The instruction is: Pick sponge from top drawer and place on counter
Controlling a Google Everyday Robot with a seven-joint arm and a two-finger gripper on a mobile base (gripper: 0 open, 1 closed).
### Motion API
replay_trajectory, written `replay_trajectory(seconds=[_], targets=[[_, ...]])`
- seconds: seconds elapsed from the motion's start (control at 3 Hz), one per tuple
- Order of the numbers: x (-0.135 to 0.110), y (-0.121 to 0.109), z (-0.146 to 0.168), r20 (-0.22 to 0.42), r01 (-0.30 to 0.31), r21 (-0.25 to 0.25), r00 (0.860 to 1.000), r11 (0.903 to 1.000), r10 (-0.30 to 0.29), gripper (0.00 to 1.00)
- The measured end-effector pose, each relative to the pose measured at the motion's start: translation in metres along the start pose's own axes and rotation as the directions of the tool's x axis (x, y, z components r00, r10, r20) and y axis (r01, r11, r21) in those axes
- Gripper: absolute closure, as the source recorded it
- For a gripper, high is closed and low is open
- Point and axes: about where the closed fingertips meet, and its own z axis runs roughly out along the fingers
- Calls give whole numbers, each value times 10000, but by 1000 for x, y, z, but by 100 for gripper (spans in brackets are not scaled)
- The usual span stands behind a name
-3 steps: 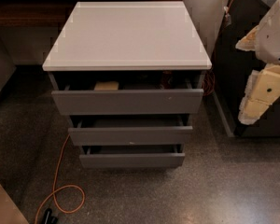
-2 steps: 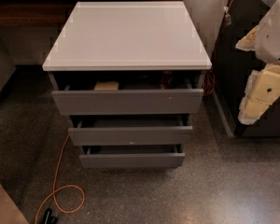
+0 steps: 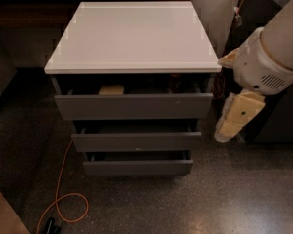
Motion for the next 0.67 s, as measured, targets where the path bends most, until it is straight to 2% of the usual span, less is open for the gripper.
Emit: replay_trajectory(seconds=[0.67], targets=[[-43, 8, 74, 1450, 302, 121, 9889, 9995, -316, 0]])
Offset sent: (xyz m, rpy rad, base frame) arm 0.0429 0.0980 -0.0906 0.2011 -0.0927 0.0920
